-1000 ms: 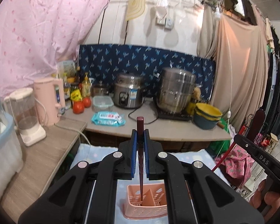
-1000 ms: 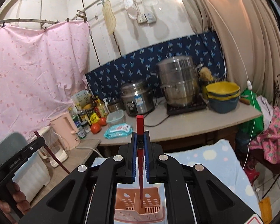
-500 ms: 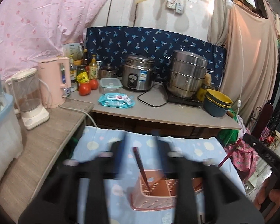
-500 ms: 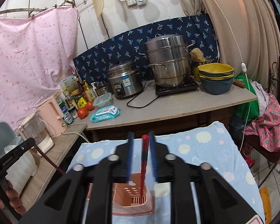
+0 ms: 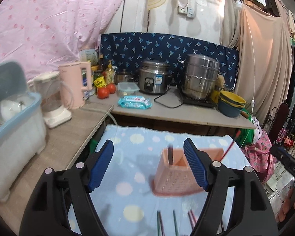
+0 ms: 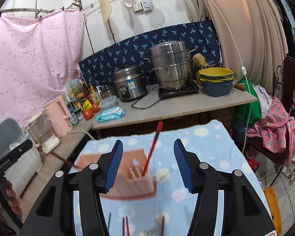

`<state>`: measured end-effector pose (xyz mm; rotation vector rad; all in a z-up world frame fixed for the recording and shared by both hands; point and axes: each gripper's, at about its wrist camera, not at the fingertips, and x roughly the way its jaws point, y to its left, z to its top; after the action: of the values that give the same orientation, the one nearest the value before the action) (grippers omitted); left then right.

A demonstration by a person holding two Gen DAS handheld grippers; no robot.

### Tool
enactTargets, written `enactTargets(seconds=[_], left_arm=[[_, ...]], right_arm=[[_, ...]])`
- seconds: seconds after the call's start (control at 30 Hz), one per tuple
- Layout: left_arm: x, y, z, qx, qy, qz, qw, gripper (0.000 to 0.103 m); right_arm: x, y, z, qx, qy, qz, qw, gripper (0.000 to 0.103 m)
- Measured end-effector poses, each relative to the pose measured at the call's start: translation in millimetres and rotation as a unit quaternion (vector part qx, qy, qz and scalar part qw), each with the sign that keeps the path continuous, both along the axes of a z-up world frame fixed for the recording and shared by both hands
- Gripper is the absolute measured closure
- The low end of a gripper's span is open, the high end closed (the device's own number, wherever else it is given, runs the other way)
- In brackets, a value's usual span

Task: Organize utensils
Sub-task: 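Move both open tools back down toward the remaining utensils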

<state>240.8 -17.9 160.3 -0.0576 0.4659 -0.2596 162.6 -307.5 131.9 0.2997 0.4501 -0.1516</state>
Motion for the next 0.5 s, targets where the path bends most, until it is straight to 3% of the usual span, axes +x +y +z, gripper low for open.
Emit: enactTargets(seconds=[0.23,0.5], left_arm=[[-51,24,-38,0.016,0.035,0.008,0.9992,0.032],[-95,31,-121,0.026,0.132,0.001,0.9909,0.032]], right_arm=[[-60,17,-48,-0.012,0.055,0.001,0.998,0.049],[-120,39,-120,0.003,0.132,-0.004,0.991,0.049]])
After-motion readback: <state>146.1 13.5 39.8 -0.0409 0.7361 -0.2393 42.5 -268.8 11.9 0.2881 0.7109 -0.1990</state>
